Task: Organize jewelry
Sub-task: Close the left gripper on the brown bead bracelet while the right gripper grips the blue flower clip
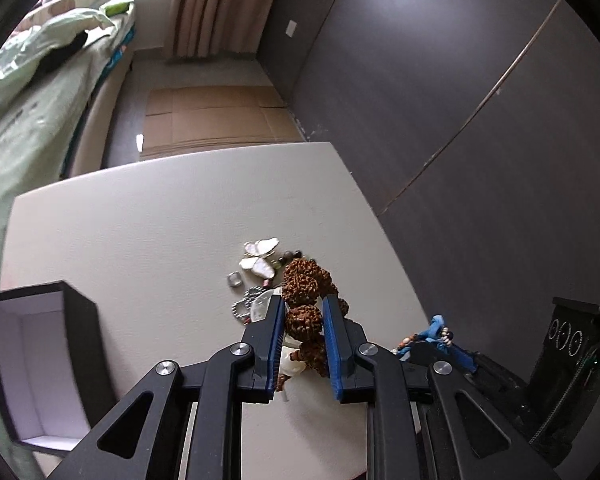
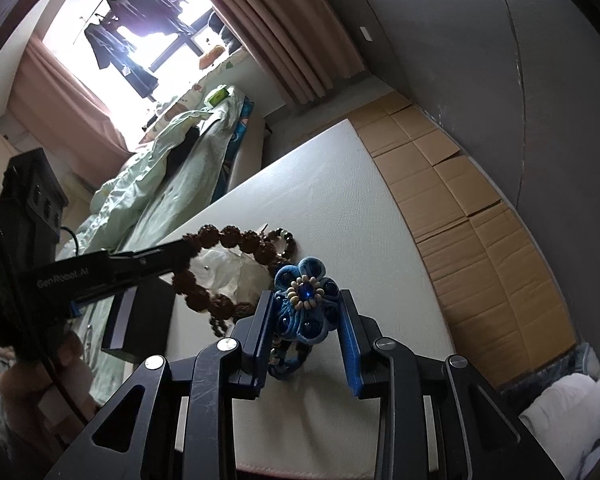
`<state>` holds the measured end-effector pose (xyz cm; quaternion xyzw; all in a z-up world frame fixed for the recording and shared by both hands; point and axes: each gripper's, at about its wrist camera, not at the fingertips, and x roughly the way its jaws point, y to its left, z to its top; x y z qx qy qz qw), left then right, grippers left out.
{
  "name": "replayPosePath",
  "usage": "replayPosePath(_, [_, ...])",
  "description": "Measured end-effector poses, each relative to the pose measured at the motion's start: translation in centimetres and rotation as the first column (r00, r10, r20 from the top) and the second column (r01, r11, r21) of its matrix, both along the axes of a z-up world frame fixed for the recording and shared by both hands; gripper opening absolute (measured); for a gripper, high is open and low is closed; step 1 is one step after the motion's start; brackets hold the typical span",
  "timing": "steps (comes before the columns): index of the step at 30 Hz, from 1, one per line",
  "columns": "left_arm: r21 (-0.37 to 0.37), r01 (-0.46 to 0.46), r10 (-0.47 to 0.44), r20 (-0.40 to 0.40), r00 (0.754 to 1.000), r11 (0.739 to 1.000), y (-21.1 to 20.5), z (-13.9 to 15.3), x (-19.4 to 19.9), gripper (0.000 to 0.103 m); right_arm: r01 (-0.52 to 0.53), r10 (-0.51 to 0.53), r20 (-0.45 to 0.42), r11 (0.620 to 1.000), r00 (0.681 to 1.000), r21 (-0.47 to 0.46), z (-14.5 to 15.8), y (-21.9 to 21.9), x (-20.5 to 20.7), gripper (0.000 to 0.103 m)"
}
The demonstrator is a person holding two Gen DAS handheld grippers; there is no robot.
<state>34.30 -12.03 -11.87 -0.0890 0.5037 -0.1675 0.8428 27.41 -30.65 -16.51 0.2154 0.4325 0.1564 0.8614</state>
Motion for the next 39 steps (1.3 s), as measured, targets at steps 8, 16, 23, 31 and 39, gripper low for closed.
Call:
replayPosePath(8, [0.079,-0.06,0.065,-0.058,0.996,0.995,3.3,-1.7,-1.8,0.021,-0.017,0.017,0.002,1.0,1.0,0.004,-0.2,0.3,-1.3,0.031])
replayPosePath(16, [0.141,-0.106,0.122,-0.114,0.986,0.984,4.9,-4.3,-1.0,0.028,-0.026,0.026,-0.007,1.0,1.0,0.002,-0.8,1.0,-2.1,0.031])
replayPosePath(23, [0.169,-0.085,0.104,-0.106,0.989,0.982,4.3,-5.1,0.6,0.028,-0.019,0.019,-0.01,1.0,1.0,-0.007,-0.8,1.0,-2.5,0.031])
replayPosePath(31, [0.241,-0.068,0.107,-0.156,0.982,0.968,4.0,-6.2,-0.1,0.028,-0.009,0.009,-0.022,1.0,1.0,-0.014,-1.3,0.6,-2.4,0.031])
replayPosePath(39, [0.228,-0.078,0.107,-0.121,0.987,0.971,4.5,-4.9,-0.6,0.02,-0.017,0.017,-0.031,1.0,0.999,-0.005,-1.7,0.8,-2.3,0.031])
